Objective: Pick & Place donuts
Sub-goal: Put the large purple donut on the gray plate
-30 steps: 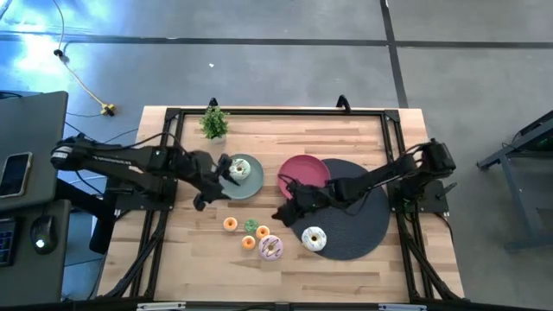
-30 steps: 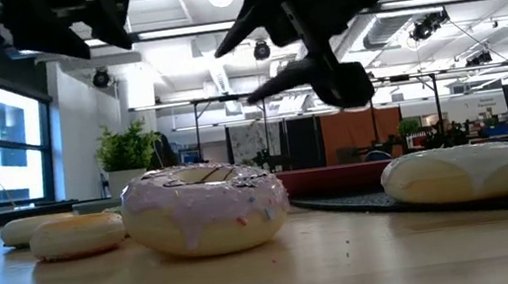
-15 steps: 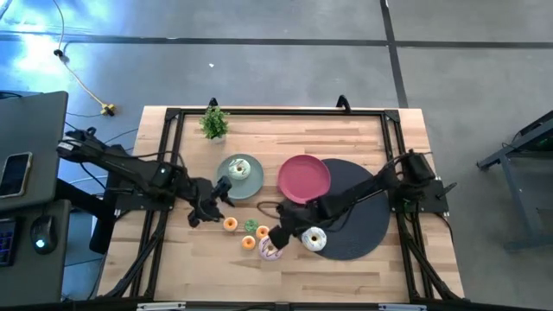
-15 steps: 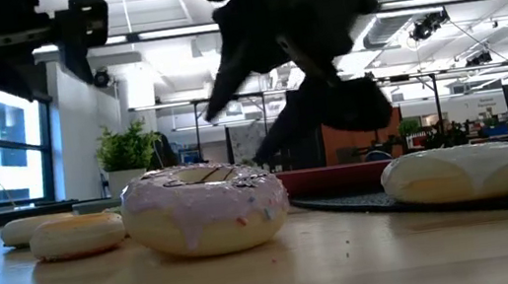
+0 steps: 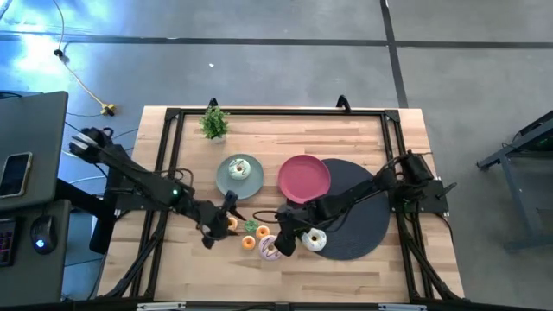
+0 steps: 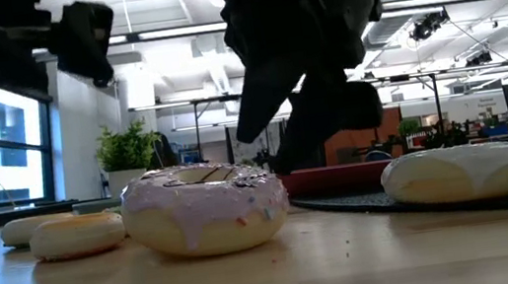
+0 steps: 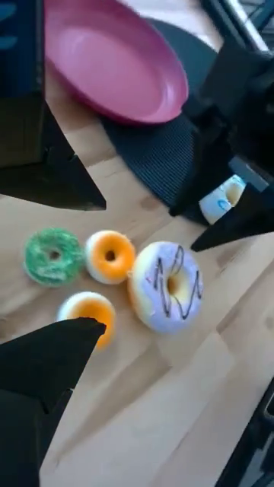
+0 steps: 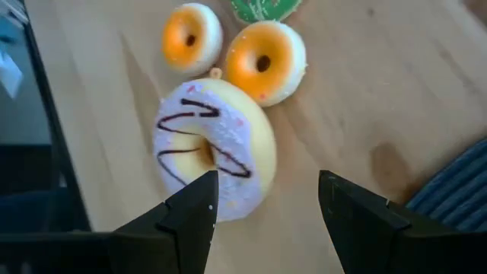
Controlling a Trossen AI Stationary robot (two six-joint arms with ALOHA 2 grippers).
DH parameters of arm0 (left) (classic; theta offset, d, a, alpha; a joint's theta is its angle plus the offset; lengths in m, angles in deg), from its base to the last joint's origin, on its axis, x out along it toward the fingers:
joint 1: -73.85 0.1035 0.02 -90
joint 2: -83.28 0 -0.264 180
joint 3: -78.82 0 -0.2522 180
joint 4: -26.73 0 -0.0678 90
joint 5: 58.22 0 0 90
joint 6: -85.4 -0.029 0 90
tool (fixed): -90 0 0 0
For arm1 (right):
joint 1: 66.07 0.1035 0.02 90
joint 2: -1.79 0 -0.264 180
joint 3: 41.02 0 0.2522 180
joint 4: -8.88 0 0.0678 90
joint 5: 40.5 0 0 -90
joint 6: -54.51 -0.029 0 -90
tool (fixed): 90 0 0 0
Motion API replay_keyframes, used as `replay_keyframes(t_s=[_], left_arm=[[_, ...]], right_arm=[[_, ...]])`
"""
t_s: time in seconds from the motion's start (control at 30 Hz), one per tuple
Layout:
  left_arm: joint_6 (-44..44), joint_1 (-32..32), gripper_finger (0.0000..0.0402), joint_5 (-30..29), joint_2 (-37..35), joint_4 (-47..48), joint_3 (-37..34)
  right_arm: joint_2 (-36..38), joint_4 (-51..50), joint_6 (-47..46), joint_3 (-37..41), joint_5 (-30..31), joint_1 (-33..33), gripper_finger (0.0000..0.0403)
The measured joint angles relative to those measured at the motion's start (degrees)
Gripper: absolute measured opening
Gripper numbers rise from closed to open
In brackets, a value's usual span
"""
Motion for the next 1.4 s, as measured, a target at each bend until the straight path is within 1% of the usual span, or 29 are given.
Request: replay_keyframes(t_s=[0.17, 0.3, 0.43, 0.53, 0.63, 0.73, 0.9, 1.03, 1.13, 1.27, 1.4], left_arm=[[7.5, -2.5, 0.0233, -1.2, 6.1, -5.1, 0.1], [13.9, -4.7, 0.0232, -3.1, 9.2, -4.8, 0.2], [20.1, -6.6, 0.0232, -3.5, 12.6, -5.2, 1.6], [22.5, -7.3, 0.0232, -3.4, 16.8, -4.7, 3.5], [24.0, -7.2, 0.0232, -2.1, 21.7, -4.8, 6.4], [24.0, -7.2, 0.0232, -1.6, 25.6, -4.9, 9.9], [24.0, -7.2, 0.0232, -2.2, 28.6, -2.7, 15.3], [24.1, -7.2, 0.0232, -3.2, 30.9, 3.4, 18.3], [25.1, -7.2, 0.0232, -3.2, 33.3, 3.4, 19.0], [26.0, -7.2, 0.0232, -3.2, 35.7, 1.9, 19.5], [28.1, -7.3, 0.0232, -6.1, 36.5, 1.4, 19.6]], right_arm=[[-2.3, 3.3, 3.0, 0.0, -0.5, 0.3, 0.0216], [-4.6, 5.6, 3.9, 0.0, -1.4, 0.5, 0.0216], [-4.7, 8.1, 4.1, 0.0, -1.8, 0.4, 0.0216], [-4.7, 11.4, 5.0, 0.0, -4.4, 0.5, 0.0216], [-4.7, 11.8, 5.0, 0.0, -5.8, 0.5, 0.0216], [-4.8, 10.7, 5.0, 0.0, -4.2, 0.8, 0.0216], [-5.3, 10.5, 6.4, 0.0, -1.6, 1.4, 0.0216], [-7.7, 14.5, 4.6, 0.0, -4.9, 1.4, 0.0216], [-9.2, 18.4, 1.7, -0.1, -7.4, 1.5, 0.0216], [-9.3, 19.7, -1.3, 0.0, -8.5, 1.5, 0.0216], [-9.2, 20.5, -3.9, 0.0, -10.0, 1.6, 0.0215]])
